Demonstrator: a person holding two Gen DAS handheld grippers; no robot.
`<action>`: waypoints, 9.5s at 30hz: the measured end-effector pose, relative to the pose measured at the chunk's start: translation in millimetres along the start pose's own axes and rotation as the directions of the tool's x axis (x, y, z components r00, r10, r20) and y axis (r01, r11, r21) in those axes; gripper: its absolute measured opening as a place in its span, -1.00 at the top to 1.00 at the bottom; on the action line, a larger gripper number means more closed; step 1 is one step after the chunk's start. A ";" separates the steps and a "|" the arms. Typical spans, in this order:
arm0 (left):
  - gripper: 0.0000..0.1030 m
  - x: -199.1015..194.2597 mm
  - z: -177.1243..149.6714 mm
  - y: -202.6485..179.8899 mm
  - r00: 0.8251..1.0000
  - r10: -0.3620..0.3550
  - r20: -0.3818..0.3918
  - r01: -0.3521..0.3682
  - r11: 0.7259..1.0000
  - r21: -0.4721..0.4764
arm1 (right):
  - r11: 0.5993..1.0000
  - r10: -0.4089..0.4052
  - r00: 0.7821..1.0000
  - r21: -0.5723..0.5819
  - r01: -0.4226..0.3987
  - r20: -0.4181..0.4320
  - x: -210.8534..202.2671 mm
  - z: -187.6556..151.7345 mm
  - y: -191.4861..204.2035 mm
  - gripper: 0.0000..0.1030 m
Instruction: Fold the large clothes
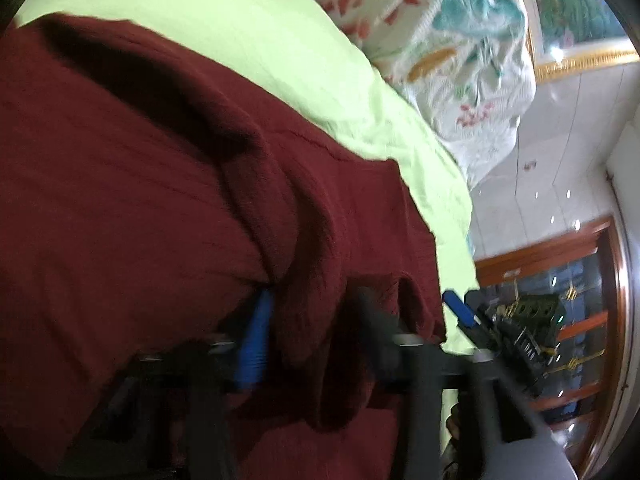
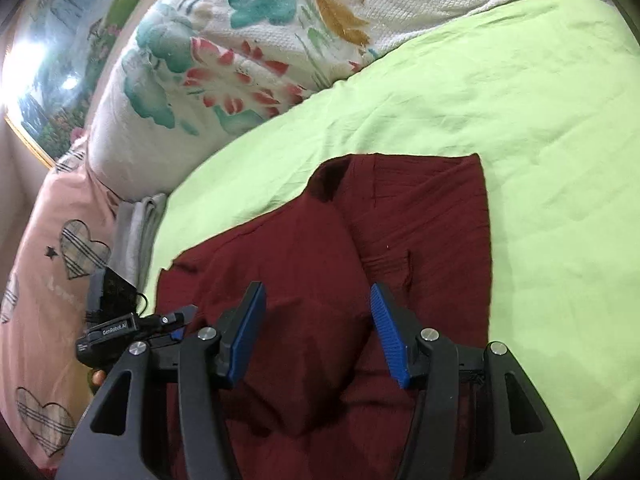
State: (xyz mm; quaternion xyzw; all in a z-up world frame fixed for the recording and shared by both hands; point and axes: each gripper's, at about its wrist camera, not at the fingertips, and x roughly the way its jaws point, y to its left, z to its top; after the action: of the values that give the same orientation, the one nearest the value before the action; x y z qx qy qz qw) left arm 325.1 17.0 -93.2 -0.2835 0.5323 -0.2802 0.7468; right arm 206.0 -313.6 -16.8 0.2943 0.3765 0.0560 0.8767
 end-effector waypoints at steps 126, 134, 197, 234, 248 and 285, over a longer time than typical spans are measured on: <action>0.94 -225.2 -189.3 -12.3 0.919 0.017 0.395 -0.088 0.983 0.162 | 0.917 0.396 0.912 0.000 -0.398 0.104 -157.4 -140.8 5.2 0.90; 0.94 -200.4 -72.2 -14.0 0.882 0.048 0.468 -0.109 0.989 0.105 | 0.964 0.248 0.956 0.055 -0.259 0.158 -111.7 -42.9 -7.7 0.90; 0.03 -136.5 -137.7 45.8 0.887 0.263 0.380 -0.273 0.962 -0.029 | 0.996 0.073 0.997 -0.050 -0.071 0.035 -2.9 -66.1 65.7 0.49; 0.74 -99.2 -74.1 78.9 0.886 0.203 0.417 -0.127 0.971 -0.203 | 0.997 0.073 0.991 -0.025 -0.077 -0.115 102.2 -61.4 79.6 0.82; 1.00 -27.5 -67.2 -121.0 0.953 -0.095 0.287 -0.034 0.909 0.414 | 0.934 0.262 0.963 0.238 -0.268 0.056 35.8 -32.7 10.2 0.70; 0.81 -95.2 -51.5 49.3 0.837 0.245 0.489 -0.201 0.969 -0.141 | 0.964 0.250 0.967 0.103 -0.245 -0.045 45.6 -45.3 39.1 0.35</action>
State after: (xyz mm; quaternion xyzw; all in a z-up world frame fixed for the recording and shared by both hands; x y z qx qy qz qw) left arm 255.4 112.7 -82.3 -0.3140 0.3599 -0.0851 0.8744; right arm 211.7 -245.4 -48.2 0.3792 0.3643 0.1553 0.8363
